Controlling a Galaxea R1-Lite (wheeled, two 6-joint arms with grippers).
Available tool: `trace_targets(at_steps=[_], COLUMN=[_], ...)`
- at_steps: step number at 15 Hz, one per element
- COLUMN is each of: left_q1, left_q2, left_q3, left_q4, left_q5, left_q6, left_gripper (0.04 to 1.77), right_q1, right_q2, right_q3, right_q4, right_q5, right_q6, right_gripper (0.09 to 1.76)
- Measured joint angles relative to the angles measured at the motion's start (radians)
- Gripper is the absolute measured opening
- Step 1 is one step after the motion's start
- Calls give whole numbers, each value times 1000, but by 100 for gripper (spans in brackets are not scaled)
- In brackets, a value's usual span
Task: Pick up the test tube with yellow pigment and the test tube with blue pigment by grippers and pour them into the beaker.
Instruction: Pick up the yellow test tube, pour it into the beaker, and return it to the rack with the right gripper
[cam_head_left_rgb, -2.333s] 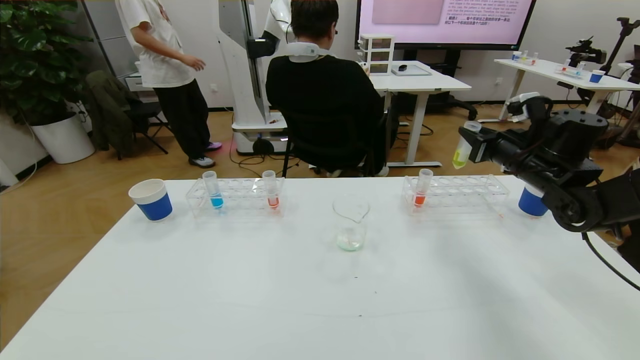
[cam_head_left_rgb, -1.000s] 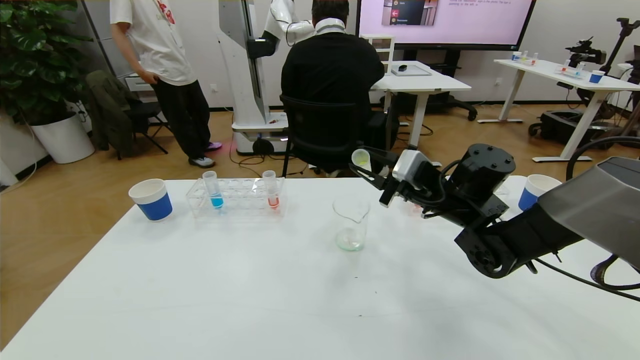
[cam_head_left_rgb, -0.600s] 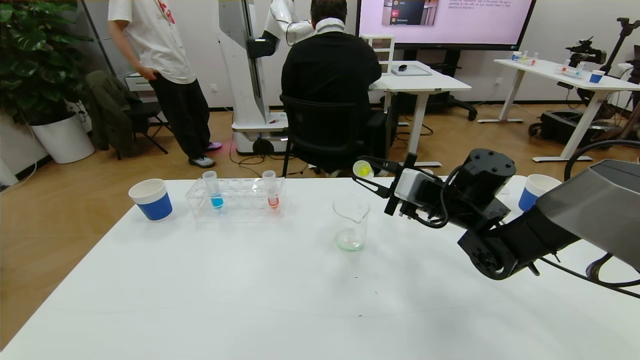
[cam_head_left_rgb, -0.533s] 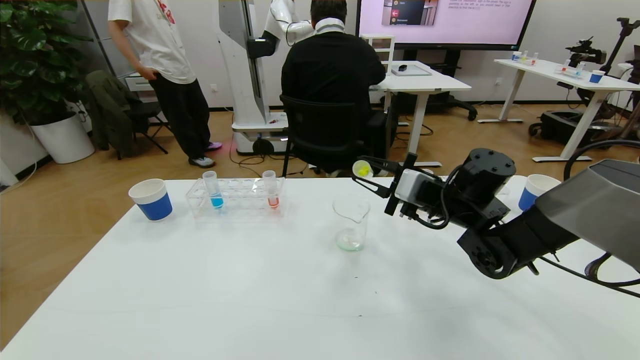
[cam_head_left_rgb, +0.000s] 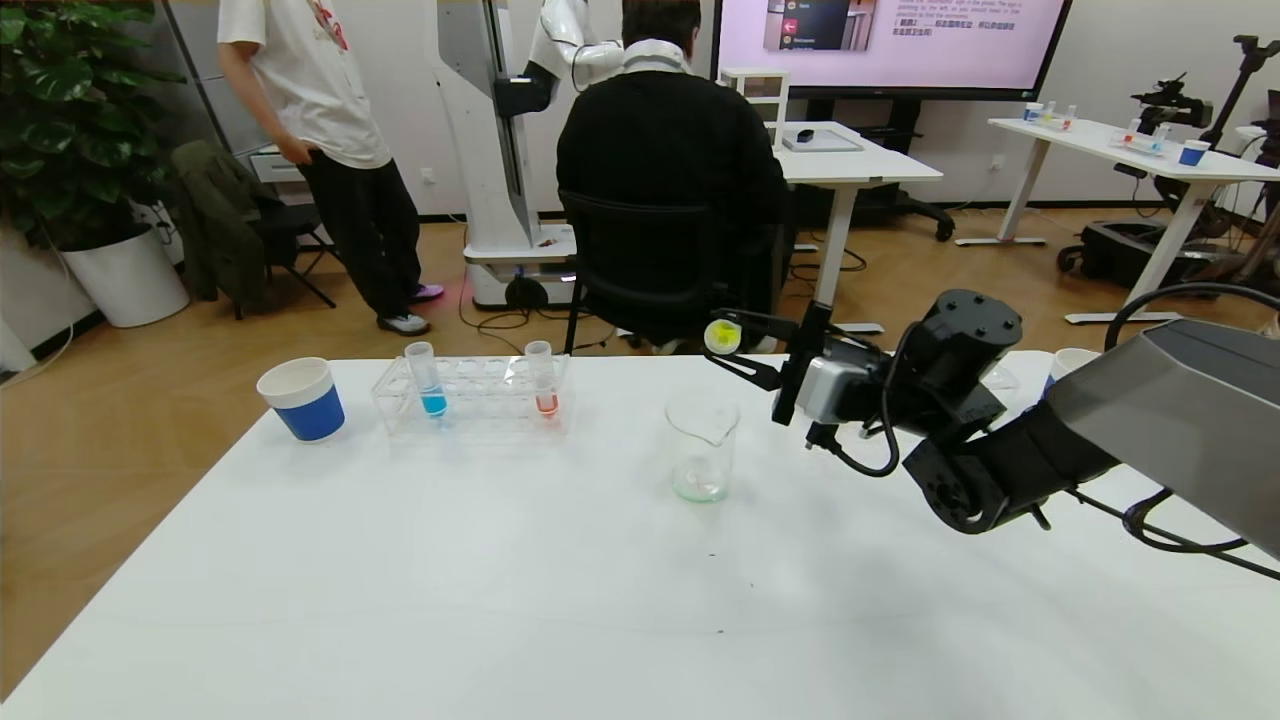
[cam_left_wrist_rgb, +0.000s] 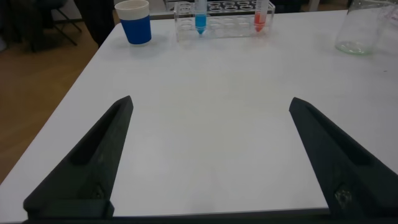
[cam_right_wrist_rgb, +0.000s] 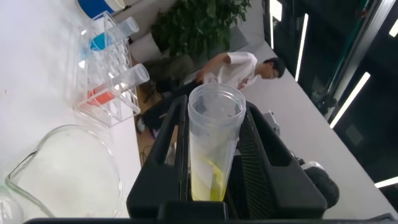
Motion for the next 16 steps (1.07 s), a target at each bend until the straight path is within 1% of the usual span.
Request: trace_targets(at_steps=[2,5,11,16], left_q1=[0,0,0,0], left_q2=[0,0,0,0], left_q3=[0,0,0,0], left_q4=[0,0,0,0], left_q5=[0,0,0,0], left_q6=[-1,0,0,0], left_gripper=[175,175,175,175], right_q1=[2,2,-14,-32], right_q2=[12,25,35,55], right_q3=[-6,-10,-7,-2], right_q4=[0,4,11,10], right_q5=[23,29,92,96], right_q6=[-44,-86,-214,-298], right_gripper=[52,52,52,52])
